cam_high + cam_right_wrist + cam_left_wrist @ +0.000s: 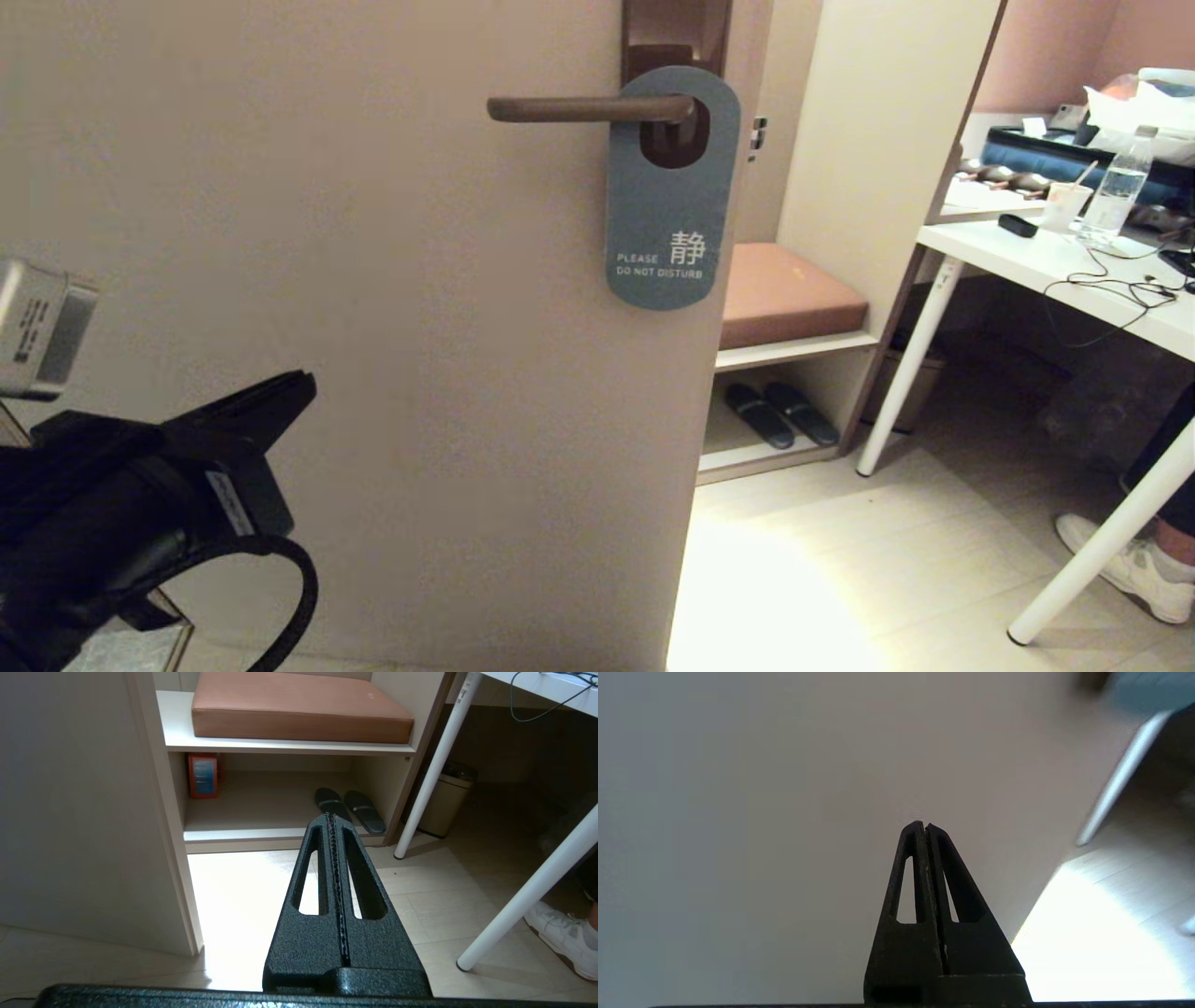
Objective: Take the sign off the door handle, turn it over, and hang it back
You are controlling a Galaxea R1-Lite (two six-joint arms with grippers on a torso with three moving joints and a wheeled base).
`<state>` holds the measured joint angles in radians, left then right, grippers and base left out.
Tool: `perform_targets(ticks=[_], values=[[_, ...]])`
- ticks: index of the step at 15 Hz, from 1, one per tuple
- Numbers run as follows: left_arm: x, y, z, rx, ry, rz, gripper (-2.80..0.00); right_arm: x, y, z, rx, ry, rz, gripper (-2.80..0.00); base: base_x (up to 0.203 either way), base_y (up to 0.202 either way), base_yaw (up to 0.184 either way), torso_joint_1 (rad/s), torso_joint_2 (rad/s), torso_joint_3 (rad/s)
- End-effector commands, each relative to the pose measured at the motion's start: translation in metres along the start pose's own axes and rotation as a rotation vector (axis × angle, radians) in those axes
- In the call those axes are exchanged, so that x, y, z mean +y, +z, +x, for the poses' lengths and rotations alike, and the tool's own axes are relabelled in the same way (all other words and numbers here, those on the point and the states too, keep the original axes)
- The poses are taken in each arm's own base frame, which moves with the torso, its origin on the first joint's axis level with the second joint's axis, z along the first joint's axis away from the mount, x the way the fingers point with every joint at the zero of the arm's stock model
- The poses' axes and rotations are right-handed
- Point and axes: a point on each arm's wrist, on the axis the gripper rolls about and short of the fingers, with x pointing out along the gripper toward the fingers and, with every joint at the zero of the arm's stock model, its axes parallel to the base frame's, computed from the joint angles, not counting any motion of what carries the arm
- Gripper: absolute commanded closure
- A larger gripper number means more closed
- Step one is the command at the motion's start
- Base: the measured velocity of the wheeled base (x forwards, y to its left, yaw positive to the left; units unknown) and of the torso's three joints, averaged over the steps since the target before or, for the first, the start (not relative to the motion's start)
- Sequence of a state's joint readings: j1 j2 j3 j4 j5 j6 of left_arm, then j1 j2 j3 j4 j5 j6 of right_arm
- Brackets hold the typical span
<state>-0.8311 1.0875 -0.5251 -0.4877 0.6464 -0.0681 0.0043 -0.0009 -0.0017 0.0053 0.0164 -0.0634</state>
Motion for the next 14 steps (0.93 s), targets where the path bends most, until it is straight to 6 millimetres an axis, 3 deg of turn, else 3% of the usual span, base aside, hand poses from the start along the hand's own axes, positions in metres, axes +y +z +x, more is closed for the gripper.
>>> perform_targets(ticks=[1,7,10,14], values=[[0.016,-0.014,-0.007,0.015,0.062,0.01,0.0,0.0,0.0,0.0,0.002,0.001,-0.001,0.0,0.0,0.0,0.0,0.0,0.0,0.0],[0.062,-0.053,-0.026,0.07,0.184,0.015,0.0,0.0,0.0,0.0,0.002,0.001,-0.001,0.0,0.0,0.0,0.0,0.0,0.0,0.0],[0.074,-0.079,-0.041,0.117,0.124,-0.001,0.0,0.0,0.0,0.0,0.001,0.001,-0.001,0.0,0.0,0.0,0.0,0.0,0.0,0.0],[0.083,-0.108,-0.064,0.123,0.186,-0.008,0.0,0.0,0.0,0.0,0.002,0.001,-0.001,0.0,0.0,0.0,0.0,0.0,0.0,0.0]])
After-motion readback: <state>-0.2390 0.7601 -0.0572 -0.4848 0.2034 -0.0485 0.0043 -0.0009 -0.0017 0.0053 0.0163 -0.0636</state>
